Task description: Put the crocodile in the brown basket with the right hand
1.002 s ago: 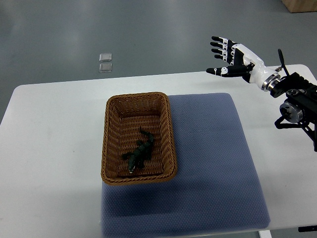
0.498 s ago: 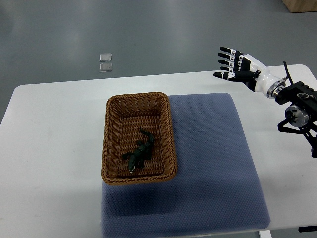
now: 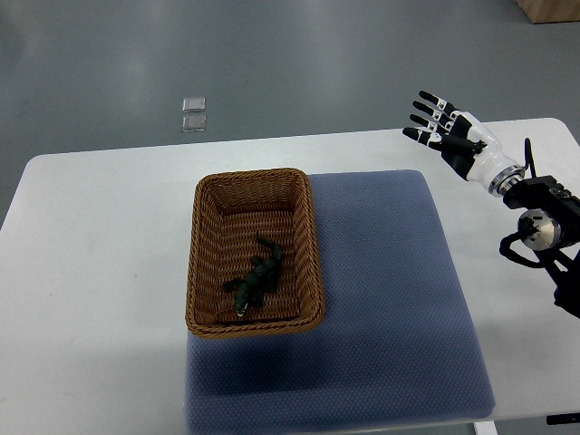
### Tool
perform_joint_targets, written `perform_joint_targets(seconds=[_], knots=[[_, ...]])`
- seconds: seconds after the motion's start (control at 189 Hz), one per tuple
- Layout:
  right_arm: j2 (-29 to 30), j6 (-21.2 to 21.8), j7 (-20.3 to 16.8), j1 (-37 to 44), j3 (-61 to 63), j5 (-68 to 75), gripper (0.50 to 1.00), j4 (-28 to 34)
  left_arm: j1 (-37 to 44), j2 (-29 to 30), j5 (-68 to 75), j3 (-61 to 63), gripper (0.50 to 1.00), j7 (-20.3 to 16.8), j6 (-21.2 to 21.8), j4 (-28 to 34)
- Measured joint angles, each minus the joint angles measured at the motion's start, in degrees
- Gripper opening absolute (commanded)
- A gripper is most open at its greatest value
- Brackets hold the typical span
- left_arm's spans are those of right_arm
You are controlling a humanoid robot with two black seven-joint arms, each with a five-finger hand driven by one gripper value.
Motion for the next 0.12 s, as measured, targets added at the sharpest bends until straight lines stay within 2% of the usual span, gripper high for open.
perform_joint_targets(seconds=[0.122], knots=[[1.1,0.0,0.0,-1.0,3.7,0.3,0.928,-0.8,0.0,0.0,0.0,0.0,1.0,0.0,0.0,0.0]])
